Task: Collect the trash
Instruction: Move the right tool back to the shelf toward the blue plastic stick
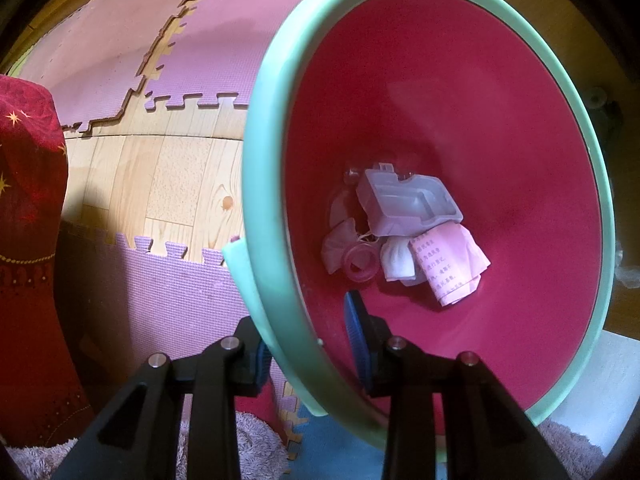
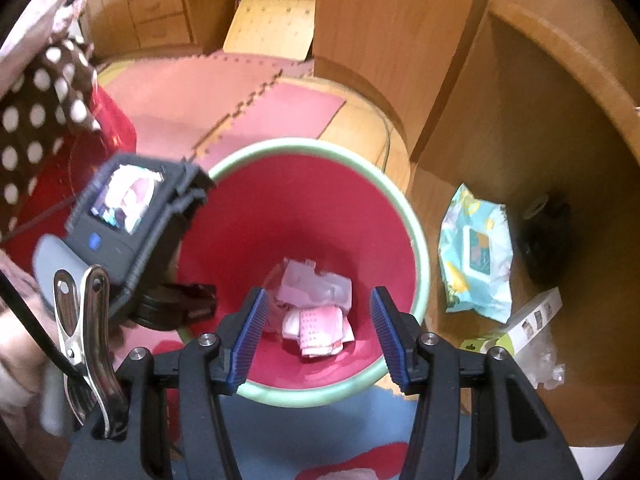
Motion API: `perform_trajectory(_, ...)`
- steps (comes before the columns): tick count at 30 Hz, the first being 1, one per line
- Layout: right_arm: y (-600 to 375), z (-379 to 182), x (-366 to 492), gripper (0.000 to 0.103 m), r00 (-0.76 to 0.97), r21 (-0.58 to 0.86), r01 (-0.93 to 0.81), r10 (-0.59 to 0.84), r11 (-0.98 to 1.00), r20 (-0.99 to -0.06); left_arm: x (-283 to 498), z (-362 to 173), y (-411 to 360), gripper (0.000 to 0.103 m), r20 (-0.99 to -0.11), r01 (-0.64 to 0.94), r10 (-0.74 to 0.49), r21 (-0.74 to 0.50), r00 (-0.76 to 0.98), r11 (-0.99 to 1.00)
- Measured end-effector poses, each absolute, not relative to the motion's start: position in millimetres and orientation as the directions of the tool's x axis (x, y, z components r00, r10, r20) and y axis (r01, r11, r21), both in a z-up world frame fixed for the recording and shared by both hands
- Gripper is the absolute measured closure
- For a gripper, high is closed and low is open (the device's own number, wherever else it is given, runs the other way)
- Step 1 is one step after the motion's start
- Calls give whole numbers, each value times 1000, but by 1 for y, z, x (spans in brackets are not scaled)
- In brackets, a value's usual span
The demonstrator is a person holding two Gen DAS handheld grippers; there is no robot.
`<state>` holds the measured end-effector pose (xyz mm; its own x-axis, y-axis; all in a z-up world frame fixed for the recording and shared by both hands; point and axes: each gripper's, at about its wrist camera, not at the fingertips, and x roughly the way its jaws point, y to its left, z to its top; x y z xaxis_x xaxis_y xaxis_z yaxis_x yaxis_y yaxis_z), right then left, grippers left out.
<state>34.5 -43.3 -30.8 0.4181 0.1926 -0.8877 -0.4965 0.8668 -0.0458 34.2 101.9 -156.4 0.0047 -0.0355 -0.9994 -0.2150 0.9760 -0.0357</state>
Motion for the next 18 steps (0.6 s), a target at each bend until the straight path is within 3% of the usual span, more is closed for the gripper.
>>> perform_trajectory(6, -56, 4, 35, 49, 453, 17, -457, 249, 889, -856, 35, -157, 102, 68, -999, -215, -35, -35, 4, 976)
perform_trajectory(18, -95, 52, 30, 49, 549, -5, -394, 231, 919, -803, 35, -156, 103, 68, -999, -215, -36, -36, 4, 976)
